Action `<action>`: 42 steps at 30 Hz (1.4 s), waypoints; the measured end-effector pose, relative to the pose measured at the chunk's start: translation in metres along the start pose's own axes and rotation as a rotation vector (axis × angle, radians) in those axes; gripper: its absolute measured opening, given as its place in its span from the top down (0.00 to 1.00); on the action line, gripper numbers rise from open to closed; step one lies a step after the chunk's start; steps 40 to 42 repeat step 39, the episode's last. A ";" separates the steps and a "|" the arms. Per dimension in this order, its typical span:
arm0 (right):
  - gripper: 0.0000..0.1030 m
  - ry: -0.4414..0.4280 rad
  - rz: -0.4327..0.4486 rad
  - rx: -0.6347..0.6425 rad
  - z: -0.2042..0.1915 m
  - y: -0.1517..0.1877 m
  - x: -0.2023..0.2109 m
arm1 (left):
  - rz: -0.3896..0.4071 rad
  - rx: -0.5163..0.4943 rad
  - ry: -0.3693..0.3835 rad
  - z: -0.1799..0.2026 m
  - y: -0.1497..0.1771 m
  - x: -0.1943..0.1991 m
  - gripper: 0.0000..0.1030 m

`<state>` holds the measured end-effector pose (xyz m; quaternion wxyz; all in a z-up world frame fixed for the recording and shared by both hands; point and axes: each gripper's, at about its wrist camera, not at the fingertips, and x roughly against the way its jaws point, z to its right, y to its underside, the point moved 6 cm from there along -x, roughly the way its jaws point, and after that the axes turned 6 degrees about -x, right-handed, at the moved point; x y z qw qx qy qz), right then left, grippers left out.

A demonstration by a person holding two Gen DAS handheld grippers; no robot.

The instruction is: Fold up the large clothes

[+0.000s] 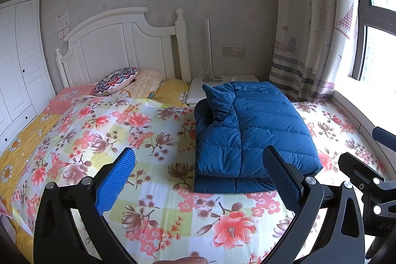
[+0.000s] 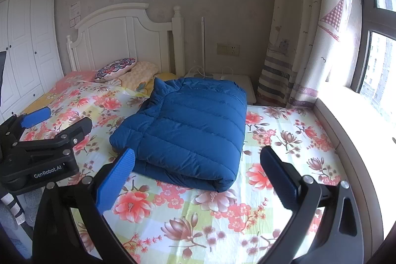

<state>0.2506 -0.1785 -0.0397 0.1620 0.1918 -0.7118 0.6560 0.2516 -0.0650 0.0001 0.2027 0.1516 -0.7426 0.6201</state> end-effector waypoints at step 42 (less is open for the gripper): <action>0.03 0.048 0.011 0.025 0.039 -0.004 -0.003 | -0.176 -0.007 -0.061 -0.132 0.011 -0.084 0.04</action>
